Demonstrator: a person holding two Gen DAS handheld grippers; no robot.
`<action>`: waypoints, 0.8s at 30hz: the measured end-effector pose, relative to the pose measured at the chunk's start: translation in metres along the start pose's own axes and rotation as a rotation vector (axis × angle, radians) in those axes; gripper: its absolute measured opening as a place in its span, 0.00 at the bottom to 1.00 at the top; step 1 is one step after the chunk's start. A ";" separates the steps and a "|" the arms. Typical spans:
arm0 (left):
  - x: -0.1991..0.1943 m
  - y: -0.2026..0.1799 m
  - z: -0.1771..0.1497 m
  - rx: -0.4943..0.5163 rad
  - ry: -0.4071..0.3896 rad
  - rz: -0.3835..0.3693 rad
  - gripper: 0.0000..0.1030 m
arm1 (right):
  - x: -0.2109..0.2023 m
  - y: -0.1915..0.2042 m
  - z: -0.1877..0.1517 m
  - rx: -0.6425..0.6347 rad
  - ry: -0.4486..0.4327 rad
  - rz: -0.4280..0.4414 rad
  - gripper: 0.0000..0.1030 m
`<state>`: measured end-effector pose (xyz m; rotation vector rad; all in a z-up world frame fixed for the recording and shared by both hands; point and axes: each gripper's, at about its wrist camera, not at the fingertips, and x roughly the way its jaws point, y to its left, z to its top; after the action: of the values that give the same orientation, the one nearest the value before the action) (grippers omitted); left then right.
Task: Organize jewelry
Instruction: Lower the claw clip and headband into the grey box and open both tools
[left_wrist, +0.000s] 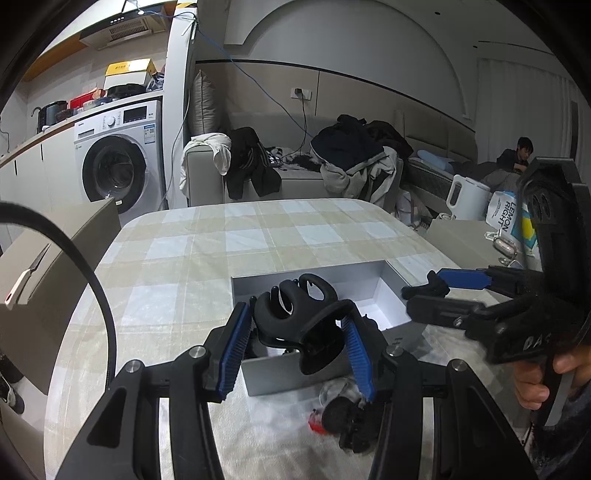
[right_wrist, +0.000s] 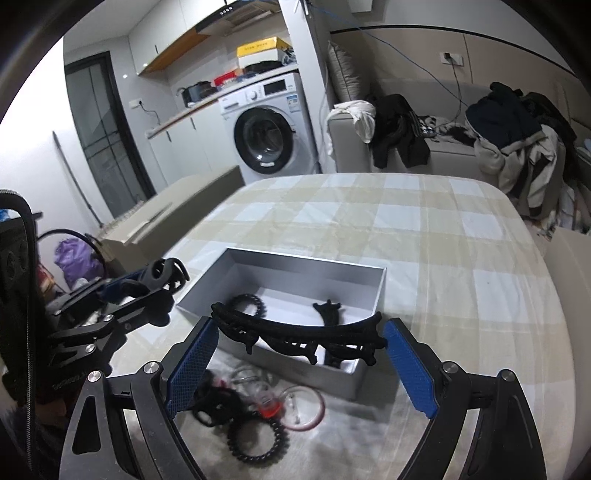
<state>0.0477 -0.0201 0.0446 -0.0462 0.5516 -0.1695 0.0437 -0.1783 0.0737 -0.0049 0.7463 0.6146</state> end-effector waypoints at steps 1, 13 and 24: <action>0.002 0.000 0.001 0.001 0.005 -0.001 0.43 | 0.002 0.003 0.000 -0.025 0.002 -0.022 0.89; 0.014 0.007 0.003 -0.006 0.043 0.030 0.43 | 0.031 0.012 0.006 -0.134 0.039 -0.068 0.89; 0.029 0.001 0.004 0.000 0.062 0.016 0.43 | 0.039 0.001 0.007 -0.132 0.034 -0.041 0.89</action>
<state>0.0744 -0.0240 0.0330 -0.0363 0.6134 -0.1557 0.0692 -0.1555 0.0544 -0.1521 0.7359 0.6247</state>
